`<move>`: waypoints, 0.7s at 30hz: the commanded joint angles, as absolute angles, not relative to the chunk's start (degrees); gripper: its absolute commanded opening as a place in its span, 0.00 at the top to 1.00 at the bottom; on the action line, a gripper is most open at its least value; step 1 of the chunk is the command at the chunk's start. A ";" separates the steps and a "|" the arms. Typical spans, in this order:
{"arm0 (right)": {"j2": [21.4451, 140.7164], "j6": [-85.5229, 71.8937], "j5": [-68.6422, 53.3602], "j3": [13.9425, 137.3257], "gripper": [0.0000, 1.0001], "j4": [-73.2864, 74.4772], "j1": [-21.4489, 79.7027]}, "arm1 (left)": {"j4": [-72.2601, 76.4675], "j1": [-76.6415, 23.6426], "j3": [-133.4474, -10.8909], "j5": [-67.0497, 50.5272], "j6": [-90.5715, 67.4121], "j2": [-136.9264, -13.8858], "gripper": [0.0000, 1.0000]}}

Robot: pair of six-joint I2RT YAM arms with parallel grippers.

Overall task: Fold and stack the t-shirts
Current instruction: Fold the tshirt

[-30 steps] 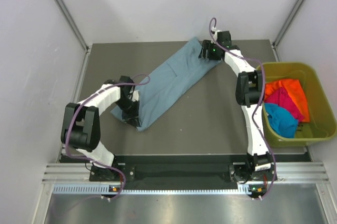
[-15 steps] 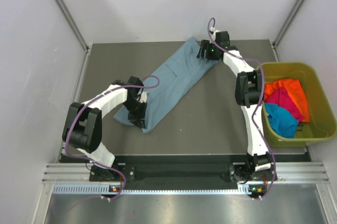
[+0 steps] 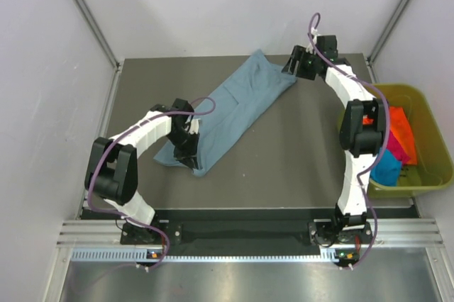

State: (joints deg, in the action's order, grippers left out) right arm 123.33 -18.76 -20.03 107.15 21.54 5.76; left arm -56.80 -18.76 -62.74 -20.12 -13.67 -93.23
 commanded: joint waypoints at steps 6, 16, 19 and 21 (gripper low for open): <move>127.87 -21.09 -21.97 103.36 0.34 22.50 6.06 | -56.87 -18.90 -63.46 -21.62 -13.97 -91.15 1.00; 136.31 -21.18 -19.78 110.03 0.44 21.45 6.33 | -56.34 -19.25 -61.70 -21.62 -13.45 -90.79 1.00; 138.42 -21.44 -20.21 112.32 0.51 20.66 6.59 | -56.08 -20.47 -62.40 -21.88 -13.10 -91.58 1.00; 139.30 -21.53 -21.53 114.16 0.62 20.13 6.77 | -55.81 -21.35 -62.84 -21.88 -12.92 -91.93 1.00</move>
State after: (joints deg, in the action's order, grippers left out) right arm 136.84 -21.12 -21.21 110.63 21.23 5.96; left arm -56.60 -19.90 -61.41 -20.16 -13.56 -92.38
